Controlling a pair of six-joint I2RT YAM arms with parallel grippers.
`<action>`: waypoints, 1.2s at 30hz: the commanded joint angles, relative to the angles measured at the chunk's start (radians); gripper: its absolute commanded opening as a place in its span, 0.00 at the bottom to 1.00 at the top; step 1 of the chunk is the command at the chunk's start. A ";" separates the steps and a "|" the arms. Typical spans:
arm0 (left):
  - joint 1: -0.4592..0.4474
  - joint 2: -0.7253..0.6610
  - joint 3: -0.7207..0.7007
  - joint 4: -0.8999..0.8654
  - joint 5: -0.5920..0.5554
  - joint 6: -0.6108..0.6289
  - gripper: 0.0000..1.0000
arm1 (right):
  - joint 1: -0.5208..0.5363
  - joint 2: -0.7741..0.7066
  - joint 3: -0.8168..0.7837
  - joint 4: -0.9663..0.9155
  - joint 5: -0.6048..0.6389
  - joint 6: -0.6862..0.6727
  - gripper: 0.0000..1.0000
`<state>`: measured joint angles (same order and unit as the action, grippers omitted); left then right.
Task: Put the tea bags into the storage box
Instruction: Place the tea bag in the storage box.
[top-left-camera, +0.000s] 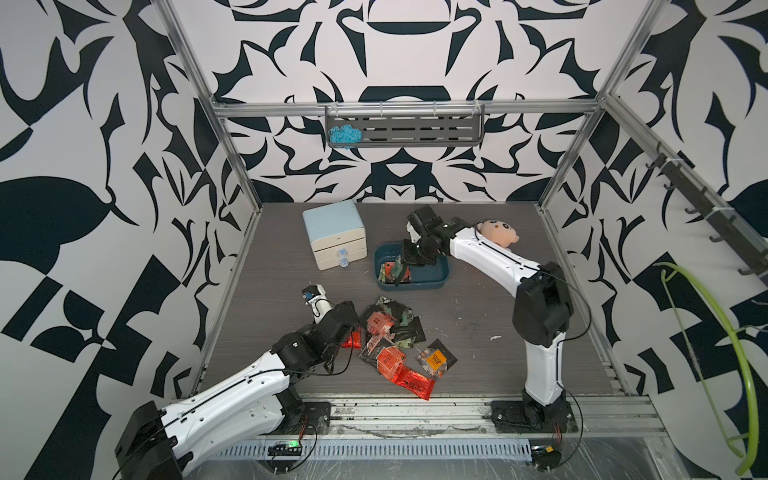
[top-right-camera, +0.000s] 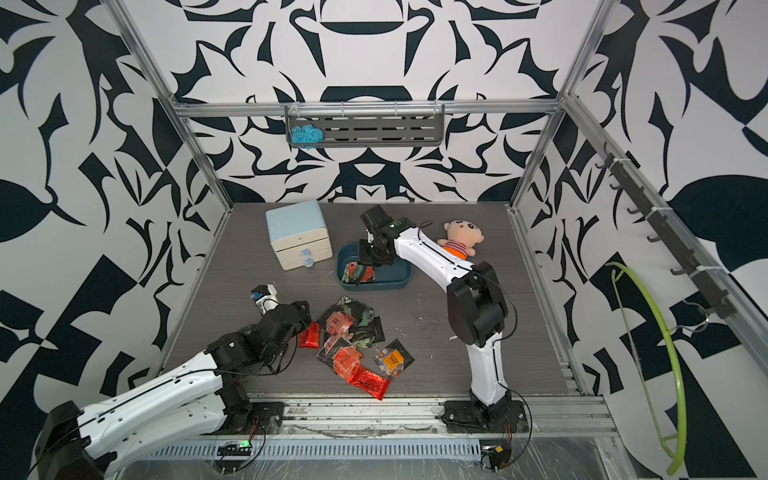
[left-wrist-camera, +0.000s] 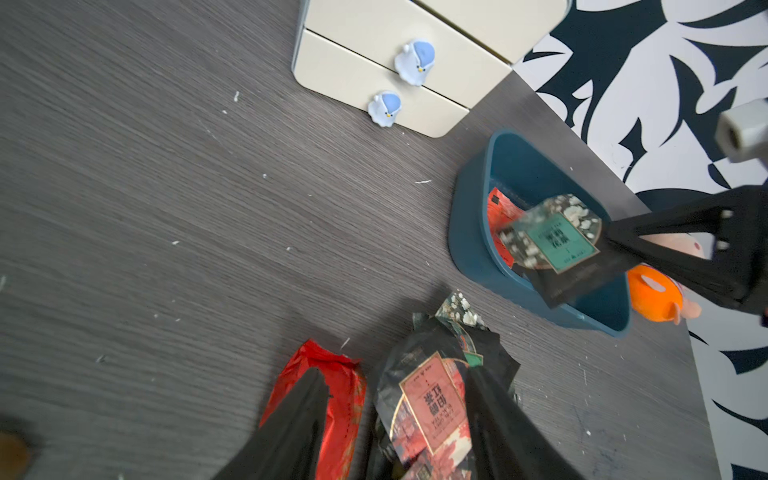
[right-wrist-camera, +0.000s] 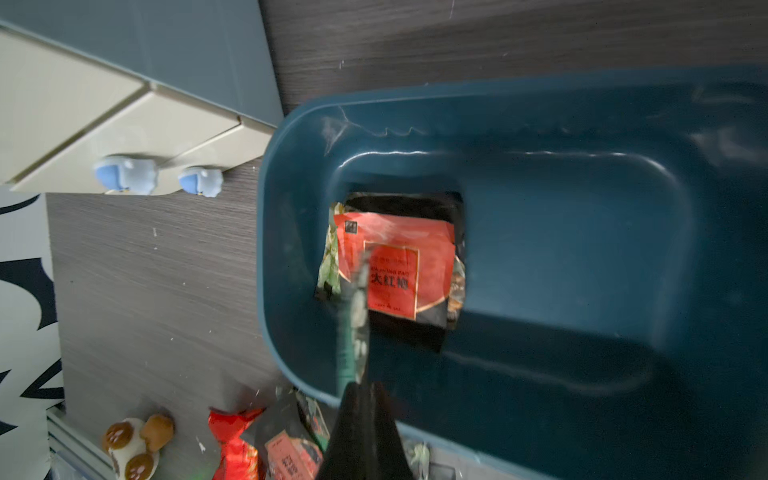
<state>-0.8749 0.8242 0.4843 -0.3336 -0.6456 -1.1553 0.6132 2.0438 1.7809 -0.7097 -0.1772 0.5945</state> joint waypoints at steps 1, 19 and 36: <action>0.021 -0.005 -0.023 0.011 -0.001 -0.012 0.59 | -0.002 0.000 0.087 0.013 -0.003 -0.005 0.00; 0.086 0.215 0.094 0.079 0.151 0.077 0.60 | -0.079 -0.019 -0.015 -0.025 0.059 -0.045 0.29; 0.082 0.374 0.187 0.348 0.645 0.262 0.54 | -0.083 -0.451 -0.328 -0.095 0.130 -0.086 0.46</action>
<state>-0.7921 1.1717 0.6392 -0.0532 -0.1635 -0.9482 0.5259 1.6859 1.5234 -0.7906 -0.0517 0.5007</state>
